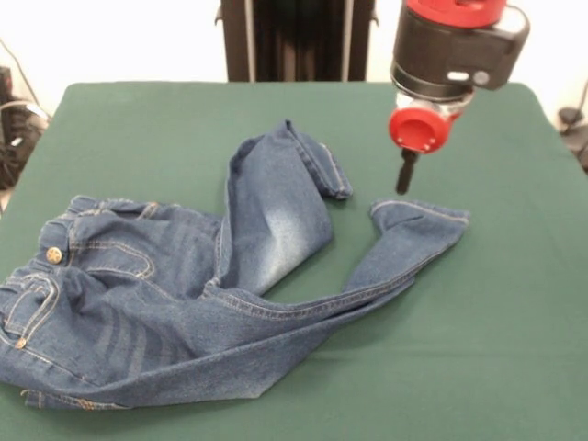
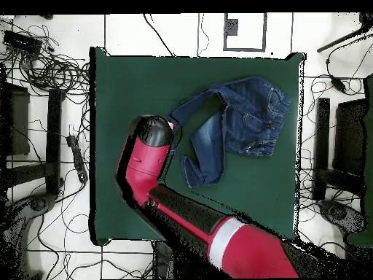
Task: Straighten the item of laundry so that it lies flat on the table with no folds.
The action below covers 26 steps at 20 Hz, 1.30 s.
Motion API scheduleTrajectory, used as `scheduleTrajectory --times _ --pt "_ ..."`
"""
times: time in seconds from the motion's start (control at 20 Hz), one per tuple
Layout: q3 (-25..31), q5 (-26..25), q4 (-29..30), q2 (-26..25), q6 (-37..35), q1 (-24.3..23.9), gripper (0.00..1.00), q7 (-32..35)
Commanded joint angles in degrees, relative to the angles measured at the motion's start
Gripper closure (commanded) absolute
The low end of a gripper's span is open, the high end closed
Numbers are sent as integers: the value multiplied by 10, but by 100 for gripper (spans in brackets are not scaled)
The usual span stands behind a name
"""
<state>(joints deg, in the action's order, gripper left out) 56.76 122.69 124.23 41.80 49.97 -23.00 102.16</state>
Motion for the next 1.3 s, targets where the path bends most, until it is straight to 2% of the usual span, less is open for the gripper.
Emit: scheduleTrajectory --times 0.05,0.25,0.55,0.9,1.3 --pt "-40 -13 -36 -28 -70 42 0 191" --pt "-51 -24 -42 -34 -74 50 0 196" --pt "-93 -84 -58 -63 -83 53 0 191" --pt "-111 -119 -67 -83 -87 52 0 194" --pt "-100 -96 -61 -79 -91 60 0 210"
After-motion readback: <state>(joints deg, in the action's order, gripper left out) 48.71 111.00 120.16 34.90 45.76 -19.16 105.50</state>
